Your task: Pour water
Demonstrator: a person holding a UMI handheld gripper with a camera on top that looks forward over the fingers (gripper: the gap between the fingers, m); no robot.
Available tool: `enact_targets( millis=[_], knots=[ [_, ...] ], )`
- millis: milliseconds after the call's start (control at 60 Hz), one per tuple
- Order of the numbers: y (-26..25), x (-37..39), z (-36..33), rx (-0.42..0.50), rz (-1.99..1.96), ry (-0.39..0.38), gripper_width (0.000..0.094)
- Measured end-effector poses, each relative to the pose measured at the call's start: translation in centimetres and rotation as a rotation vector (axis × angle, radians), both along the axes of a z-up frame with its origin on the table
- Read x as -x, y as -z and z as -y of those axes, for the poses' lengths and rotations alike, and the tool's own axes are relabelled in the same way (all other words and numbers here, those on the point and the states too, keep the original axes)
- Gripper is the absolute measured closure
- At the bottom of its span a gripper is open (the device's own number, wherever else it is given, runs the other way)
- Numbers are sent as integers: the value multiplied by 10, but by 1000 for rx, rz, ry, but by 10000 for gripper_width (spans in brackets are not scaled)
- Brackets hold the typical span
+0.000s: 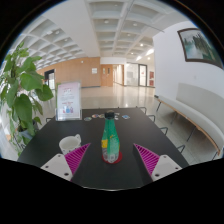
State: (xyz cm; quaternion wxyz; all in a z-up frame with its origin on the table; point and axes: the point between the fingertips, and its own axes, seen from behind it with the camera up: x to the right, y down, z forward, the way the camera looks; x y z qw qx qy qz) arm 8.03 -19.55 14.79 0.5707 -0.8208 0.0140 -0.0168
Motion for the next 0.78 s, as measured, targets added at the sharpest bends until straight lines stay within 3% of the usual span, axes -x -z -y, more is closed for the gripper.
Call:
enact_targets(
  millis=[367, 783],
  knots=[
    [-37, 11, 118, 22, 22, -7, 79],
    [-19, 13, 156, 47, 22, -19, 80]
  ],
)
